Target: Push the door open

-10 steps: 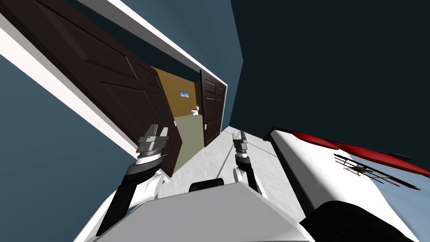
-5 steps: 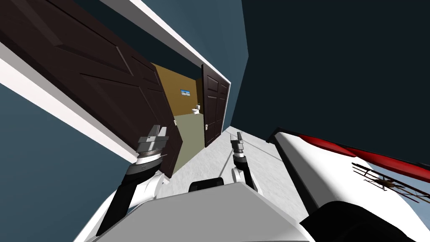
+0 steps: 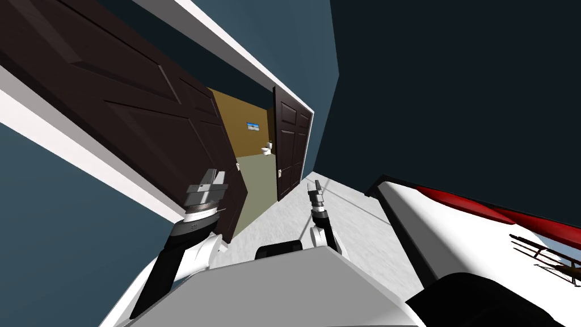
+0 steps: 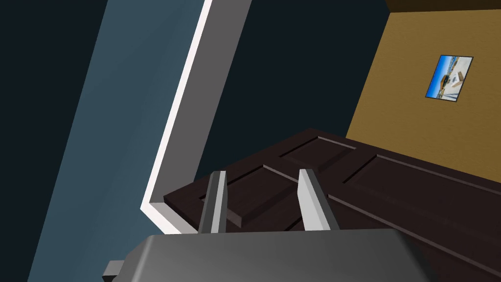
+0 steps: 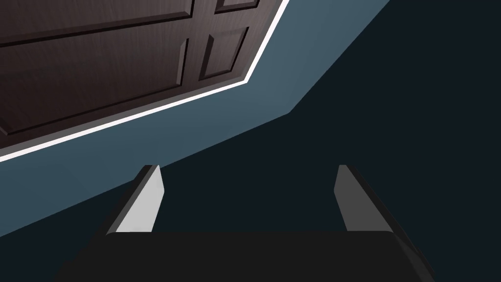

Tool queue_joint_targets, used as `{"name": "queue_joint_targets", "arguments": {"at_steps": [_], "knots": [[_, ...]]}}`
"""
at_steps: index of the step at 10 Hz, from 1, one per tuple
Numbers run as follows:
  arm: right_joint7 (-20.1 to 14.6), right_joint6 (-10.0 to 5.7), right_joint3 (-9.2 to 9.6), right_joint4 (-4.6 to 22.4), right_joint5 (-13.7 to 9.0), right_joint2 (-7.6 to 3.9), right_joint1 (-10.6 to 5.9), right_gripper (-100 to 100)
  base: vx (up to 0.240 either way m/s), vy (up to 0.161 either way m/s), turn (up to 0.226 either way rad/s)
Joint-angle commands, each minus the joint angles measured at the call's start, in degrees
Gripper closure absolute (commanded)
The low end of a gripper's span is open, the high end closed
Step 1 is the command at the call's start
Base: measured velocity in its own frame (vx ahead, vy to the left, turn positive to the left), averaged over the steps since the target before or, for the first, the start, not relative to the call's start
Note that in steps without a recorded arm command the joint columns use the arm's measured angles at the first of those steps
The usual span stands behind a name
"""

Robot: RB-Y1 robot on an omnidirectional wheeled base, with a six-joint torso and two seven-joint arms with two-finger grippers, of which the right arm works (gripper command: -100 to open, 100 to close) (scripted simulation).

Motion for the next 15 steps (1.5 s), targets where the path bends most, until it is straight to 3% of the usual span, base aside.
{"name": "queue_joint_targets", "arguments": {"at_steps": [1, 7, 8, 11, 12, 15], "knots": [[0.05, -0.17, 0.36, 2.68, -0.04, -0.36, -1.45, -100, 0.11, -0.028, 0.068], [0.18, -1.54, 2.06, 12.97, -0.16, -1.6, -6.43, -100, 0.098, -0.035, 0.08], [0.18, -1.54, 2.06, 13.56, -0.16, -1.6, -6.43, -100, 0.065, -0.034, 0.036], [0.25, -2.29, 3.0, 19.06, -0.22, -2.1, -9.16, -100, 0.065, -0.031, 0.081], [0.25, -2.29, 3.0, 19.52, -0.22, -2.1, -9.16, -100, 0.064, -0.031, 0.023], [0.33, -3.06, 3.96, 25.49, -0.28, -2.51, -11.96, -100, 0.072, -0.031, 0.079]]}}
